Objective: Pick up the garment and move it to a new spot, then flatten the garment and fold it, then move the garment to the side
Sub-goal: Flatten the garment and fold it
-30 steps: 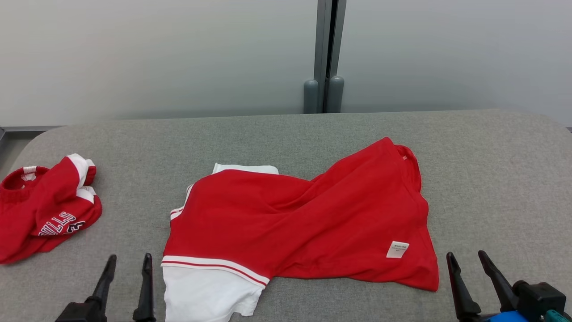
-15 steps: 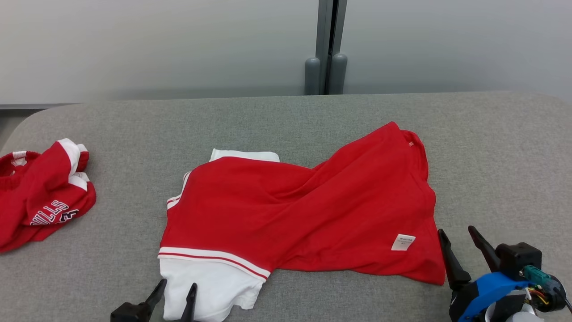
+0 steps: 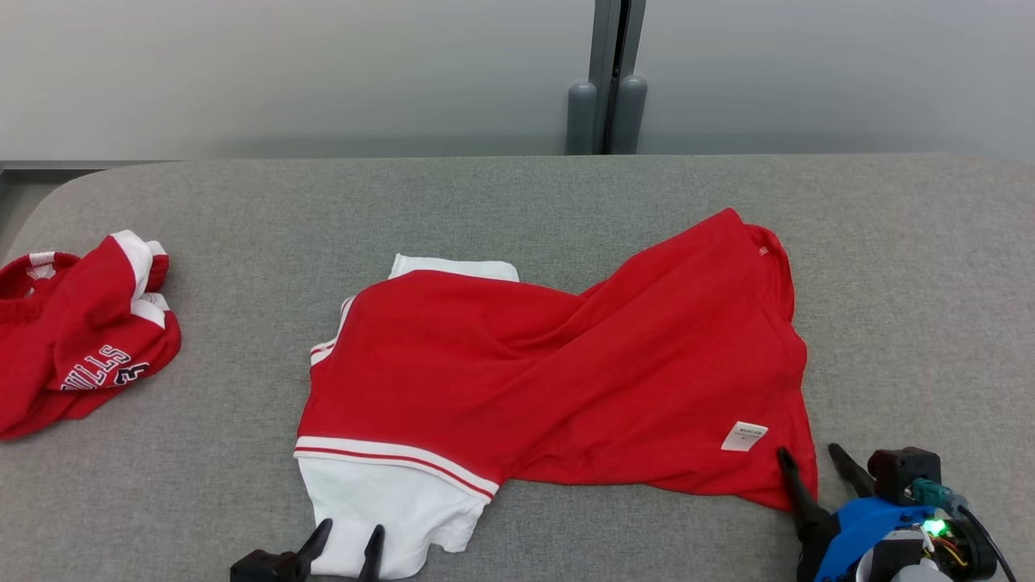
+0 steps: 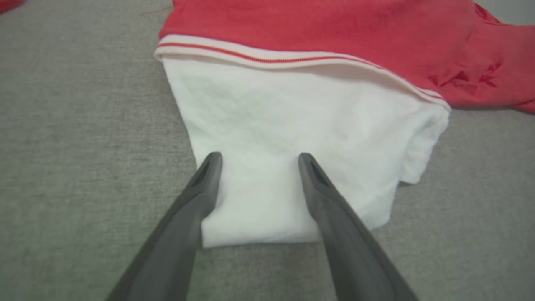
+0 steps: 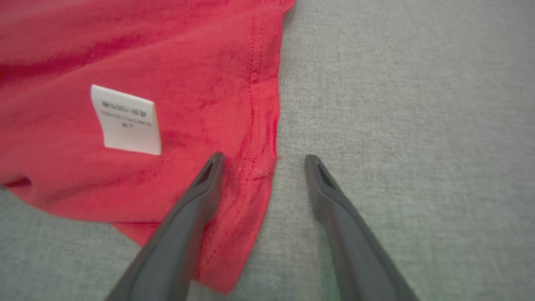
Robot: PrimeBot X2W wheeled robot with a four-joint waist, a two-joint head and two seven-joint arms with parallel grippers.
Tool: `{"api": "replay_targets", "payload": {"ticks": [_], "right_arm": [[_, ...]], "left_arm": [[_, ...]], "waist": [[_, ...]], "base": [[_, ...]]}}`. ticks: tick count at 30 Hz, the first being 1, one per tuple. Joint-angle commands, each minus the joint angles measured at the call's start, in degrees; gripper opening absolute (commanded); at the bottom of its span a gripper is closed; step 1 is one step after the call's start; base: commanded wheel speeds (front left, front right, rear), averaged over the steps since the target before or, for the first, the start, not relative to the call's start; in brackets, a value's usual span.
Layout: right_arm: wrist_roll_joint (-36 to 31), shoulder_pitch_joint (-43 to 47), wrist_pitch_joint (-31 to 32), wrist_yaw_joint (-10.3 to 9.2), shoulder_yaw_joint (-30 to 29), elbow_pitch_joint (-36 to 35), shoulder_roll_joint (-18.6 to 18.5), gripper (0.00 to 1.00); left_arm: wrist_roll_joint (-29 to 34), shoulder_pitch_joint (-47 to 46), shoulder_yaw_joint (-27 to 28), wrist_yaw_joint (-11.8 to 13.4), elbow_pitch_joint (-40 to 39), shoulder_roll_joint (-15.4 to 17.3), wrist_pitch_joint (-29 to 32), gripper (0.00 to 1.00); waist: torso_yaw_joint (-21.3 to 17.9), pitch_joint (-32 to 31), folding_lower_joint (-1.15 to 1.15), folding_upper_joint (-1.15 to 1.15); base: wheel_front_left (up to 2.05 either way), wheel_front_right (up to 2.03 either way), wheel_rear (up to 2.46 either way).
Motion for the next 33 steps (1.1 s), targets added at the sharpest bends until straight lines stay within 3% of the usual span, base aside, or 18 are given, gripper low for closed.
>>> {"api": "replay_targets", "payload": {"ticks": [1, 2, 3, 4, 5, 12, 24, 33], "right_arm": [[0.66, -0.80, 0.01, 0.03, 0.78, 1.45, 0.47, 1.00], [1.04, -0.95, 0.25, 0.03, 1.37, 2.40, 0.69, 1.00], [1.51, -1.20, 0.25, 0.04, 1.92, 3.22, 0.83, 0.77], [1.86, -1.49, 0.06, 0.04, 2.50, 3.93, 0.91, 0.40], [2.41, -1.65, -0.10, 0.04, 3.07, 4.44, 1.07, 0.00], [5.81, -0.59, -3.50, 0.03, 4.32, 2.34, -0.31, 0.00], [6.88, 0.62, -4.49, 0.02, 2.39, -16.19, -2.56, 0.00], [9.30, -9.02, -1.77, 0.03, 3.59, -22.18, -4.13, 0.00]], "left_arm": [[-1.01, -0.92, -0.71, -0.06, 0.77, -0.35, -0.11, 1.00], [-1.40, -1.09, -1.08, -0.06, 1.30, -0.35, -0.15, 0.94], [-1.88, -1.37, -1.49, -0.06, 1.71, -0.29, -0.18, 0.48], [-2.37, -1.58, -2.06, -0.06, 2.06, -0.23, -0.29, 0.35], [-2.73, -1.71, -2.62, -0.06, 2.35, -0.11, -0.34, 0.00], [-3.95, -2.68, -3.33, -0.06, 0.68, 0.38, -1.56, 0.00], [-0.69, -2.76, 1.73, 2.09, -13.89, 3.05, -1.91, 0.00], [0.34, -16.34, 3.86, 1.44, -21.49, 5.48, 0.00, 0.00]], "waist": [[0.02, -0.06, 0.00, 0.00], [0.03, -0.13, 0.00, 0.00], [0.04, -0.18, 0.00, 0.00], [0.04, -0.25, 0.00, 0.00], [0.05, -0.34, 0.00, 0.00], [0.40, -0.93, 0.00, 0.00], [-0.70, -1.02, 0.00, 0.00], [-0.70, 2.79, 0.00, 0.00]], "base": [[0.00, 0.00, 0.00], [0.00, 0.00, 0.00], [0.00, 0.00, 0.00], [0.00, 0.00, 0.00], [0.00, 0.00, 0.00], [0.00, 0.00, 0.00], [0.00, 0.00, 0.00], [0.00, 0.00, 0.00]]}}
